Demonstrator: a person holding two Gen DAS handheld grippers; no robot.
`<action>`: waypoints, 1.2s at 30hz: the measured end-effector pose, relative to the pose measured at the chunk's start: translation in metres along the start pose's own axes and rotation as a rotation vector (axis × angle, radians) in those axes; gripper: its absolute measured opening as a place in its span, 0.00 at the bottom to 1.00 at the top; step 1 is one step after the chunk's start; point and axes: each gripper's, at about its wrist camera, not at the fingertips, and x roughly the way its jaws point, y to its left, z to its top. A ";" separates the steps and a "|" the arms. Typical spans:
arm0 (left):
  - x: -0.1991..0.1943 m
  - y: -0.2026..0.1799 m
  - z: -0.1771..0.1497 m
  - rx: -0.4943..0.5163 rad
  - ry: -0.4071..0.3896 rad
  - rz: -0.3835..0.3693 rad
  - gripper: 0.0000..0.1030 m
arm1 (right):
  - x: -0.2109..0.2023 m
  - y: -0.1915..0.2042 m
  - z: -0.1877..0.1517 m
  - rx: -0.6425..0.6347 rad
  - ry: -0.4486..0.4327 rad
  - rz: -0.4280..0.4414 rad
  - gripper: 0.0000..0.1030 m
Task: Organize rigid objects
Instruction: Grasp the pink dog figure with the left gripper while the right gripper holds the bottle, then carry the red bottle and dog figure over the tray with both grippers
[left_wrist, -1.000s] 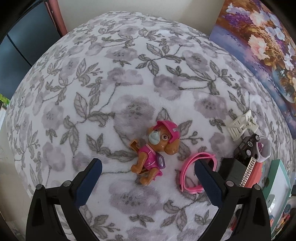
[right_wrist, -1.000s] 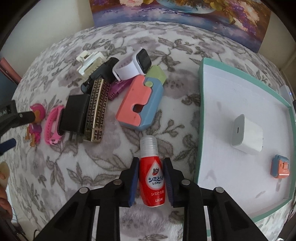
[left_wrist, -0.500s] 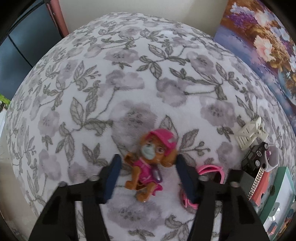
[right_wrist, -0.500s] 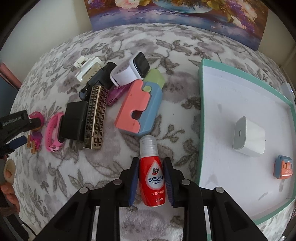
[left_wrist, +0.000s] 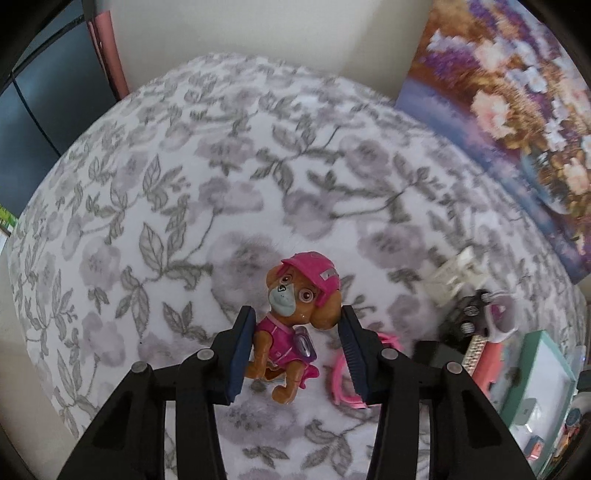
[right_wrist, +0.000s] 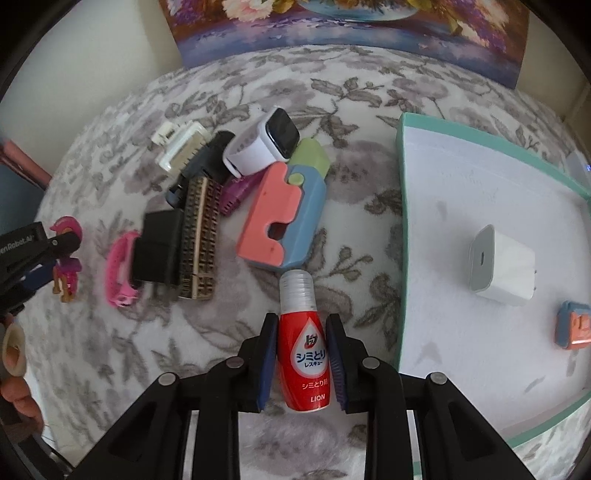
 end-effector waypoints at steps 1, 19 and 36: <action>-0.007 0.000 0.001 0.005 -0.016 -0.005 0.46 | -0.005 -0.001 0.001 0.000 -0.012 0.001 0.27; -0.102 -0.067 -0.022 0.144 -0.200 -0.125 0.46 | -0.065 -0.062 0.006 0.169 -0.117 -0.043 0.27; -0.099 -0.168 -0.082 0.364 -0.015 -0.399 0.46 | -0.079 -0.156 -0.007 0.353 -0.109 -0.184 0.27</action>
